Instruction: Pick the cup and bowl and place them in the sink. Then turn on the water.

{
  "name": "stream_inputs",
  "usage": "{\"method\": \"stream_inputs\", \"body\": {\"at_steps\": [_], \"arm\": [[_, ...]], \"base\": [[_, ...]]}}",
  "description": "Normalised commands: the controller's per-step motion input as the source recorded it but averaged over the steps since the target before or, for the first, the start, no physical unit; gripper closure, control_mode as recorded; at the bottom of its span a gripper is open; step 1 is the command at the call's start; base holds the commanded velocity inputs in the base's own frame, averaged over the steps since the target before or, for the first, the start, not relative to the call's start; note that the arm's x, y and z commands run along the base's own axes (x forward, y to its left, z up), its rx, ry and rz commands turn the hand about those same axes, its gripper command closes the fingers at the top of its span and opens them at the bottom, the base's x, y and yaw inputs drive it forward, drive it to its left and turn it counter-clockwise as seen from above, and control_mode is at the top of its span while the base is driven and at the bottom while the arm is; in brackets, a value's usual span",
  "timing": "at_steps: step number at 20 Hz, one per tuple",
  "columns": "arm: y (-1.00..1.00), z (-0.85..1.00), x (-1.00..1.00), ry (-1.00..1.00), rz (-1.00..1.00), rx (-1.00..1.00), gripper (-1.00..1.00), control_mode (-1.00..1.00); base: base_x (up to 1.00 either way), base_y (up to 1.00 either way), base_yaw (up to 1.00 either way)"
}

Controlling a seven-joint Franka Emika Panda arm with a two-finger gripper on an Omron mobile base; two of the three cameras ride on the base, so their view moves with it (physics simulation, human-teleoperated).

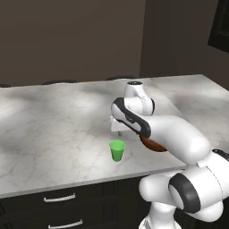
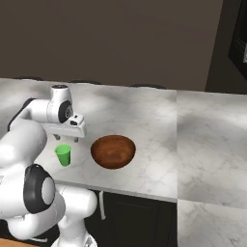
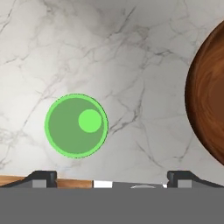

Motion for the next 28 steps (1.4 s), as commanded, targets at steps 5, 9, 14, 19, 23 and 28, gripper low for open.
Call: {"method": "stream_inputs", "body": {"at_steps": [5, 9, 14, 19, 23, 28], "arm": [[0.03, -0.17, 0.06, 0.00, 0.00, 0.00, -1.00, -1.00], [0.04, -0.16, 0.05, 0.00, 0.00, 0.00, -1.00, -1.00], [0.02, -0.15, 0.01, 0.00, 0.00, 0.00, -1.00, -1.00], [0.01, -0.16, 0.01, 0.00, 0.00, 0.00, -1.00, -1.00], [0.00, -0.14, 0.00, 0.00, 0.00, 0.00, -1.00, -1.00], [0.00, -0.15, 0.00, 0.00, 0.00, 0.00, -1.00, -1.00]], "base": [[0.00, 0.00, 0.00], [0.00, 0.00, 0.00], [0.00, 0.00, 0.00], [0.00, 0.00, 0.00], [0.00, 0.00, 0.00], [0.00, 0.00, 0.00]]}}
